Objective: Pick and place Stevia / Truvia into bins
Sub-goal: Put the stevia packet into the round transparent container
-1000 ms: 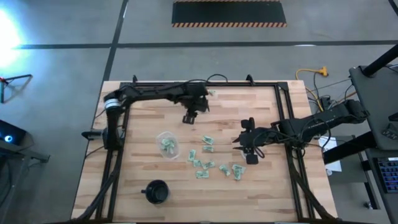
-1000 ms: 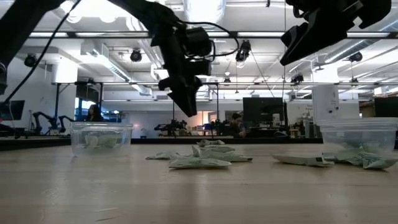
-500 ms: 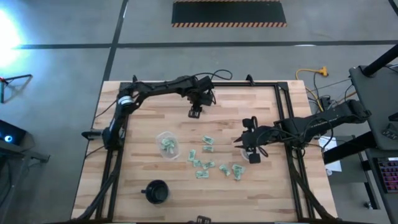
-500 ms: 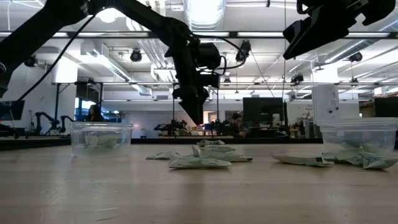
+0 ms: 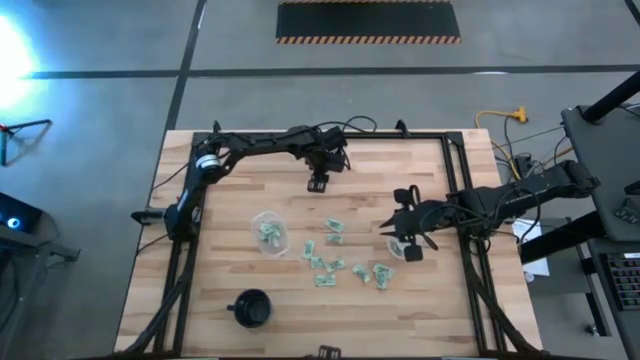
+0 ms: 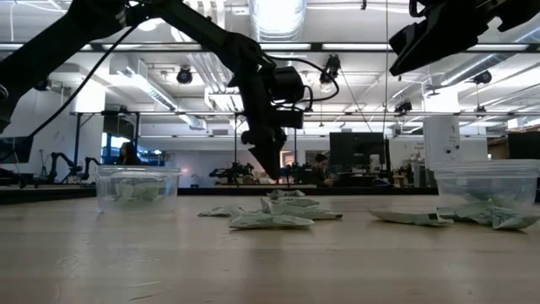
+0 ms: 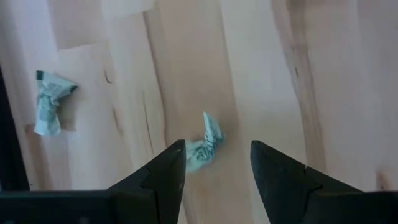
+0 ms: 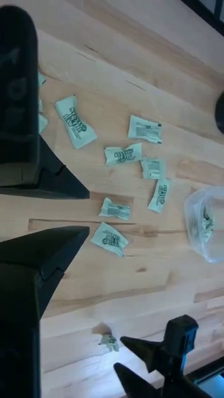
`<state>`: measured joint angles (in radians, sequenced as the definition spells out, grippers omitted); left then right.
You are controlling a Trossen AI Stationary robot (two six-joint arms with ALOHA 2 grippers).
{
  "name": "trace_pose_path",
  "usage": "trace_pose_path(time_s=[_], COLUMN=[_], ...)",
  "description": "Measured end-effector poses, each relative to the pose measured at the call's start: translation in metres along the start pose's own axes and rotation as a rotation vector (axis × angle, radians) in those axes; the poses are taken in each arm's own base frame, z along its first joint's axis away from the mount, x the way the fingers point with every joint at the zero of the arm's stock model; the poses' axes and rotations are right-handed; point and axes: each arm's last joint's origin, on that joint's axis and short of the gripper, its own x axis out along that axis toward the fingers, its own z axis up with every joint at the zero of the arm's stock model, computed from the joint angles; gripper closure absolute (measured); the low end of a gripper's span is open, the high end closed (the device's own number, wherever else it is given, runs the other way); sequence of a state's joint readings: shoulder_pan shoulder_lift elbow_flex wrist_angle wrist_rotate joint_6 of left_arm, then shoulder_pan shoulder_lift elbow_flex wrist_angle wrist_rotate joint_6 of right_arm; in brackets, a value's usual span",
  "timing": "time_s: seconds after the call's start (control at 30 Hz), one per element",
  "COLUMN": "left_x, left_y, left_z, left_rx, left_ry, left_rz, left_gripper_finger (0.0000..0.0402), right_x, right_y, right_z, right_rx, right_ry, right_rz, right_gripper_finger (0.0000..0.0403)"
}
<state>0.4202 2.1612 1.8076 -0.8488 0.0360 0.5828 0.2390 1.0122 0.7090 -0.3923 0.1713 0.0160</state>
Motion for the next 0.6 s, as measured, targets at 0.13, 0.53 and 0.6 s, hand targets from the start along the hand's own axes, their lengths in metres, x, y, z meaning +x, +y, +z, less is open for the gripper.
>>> trace_pose_path(time_s=[0.13, 0.53, 0.6], left_x=[0.006, 0.018, 0.018], left_y=[0.001, 0.000, 0.000], left_z=[0.002, 0.000, -0.001], left_rx=[-0.028, -0.146, -0.154], left_ry=[-0.013, 0.032, 0.044], left_rz=[0.010, 0.033, 0.026], left_gripper_finger=[0.0237, 0.0237, 0.0237], right_x=[0.000, -0.001, 0.000], right_y=[0.000, 0.000, 0.000], right_z=[0.000, 0.000, 0.000], right_rx=[0.004, 0.004, 0.003], right_ry=[-0.006, -0.007, -0.006], right_rz=[-0.013, -0.013, -0.013], right_gripper_finger=[0.0328, 0.0333, 0.0330])
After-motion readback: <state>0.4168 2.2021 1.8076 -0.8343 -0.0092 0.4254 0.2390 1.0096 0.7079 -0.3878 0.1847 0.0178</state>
